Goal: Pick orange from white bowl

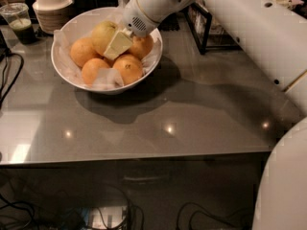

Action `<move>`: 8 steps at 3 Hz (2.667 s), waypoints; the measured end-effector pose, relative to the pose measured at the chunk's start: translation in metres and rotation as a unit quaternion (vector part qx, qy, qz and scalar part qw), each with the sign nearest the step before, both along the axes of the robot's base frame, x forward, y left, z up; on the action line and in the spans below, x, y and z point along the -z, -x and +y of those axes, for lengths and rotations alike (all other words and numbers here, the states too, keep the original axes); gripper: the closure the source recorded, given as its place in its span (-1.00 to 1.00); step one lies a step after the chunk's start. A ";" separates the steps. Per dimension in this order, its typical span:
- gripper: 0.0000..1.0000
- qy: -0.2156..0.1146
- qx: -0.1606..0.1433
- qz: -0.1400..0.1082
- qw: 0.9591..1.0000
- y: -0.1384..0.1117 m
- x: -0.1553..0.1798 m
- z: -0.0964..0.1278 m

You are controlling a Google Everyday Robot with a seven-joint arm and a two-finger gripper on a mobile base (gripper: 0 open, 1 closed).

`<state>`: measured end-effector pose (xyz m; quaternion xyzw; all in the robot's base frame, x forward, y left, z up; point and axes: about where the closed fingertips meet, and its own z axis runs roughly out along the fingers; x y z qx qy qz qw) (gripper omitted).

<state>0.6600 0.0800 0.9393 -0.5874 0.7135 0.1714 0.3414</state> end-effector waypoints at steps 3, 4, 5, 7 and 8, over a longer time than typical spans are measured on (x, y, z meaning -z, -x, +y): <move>1.00 -0.038 -0.007 -0.004 0.999 0.001 -0.006 0.006; 1.00 -0.038 -0.007 -0.004 0.999 0.001 -0.006 0.008; 1.00 -0.057 -0.011 -0.011 0.998 0.005 -0.015 0.002; 1.00 -0.178 -0.088 -0.065 0.978 0.043 -0.085 -0.033; 1.00 -0.216 -0.159 -0.074 0.960 0.068 -0.109 -0.041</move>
Offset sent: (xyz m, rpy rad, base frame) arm -0.0083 -0.0650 0.0328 0.3075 -0.0076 -0.0141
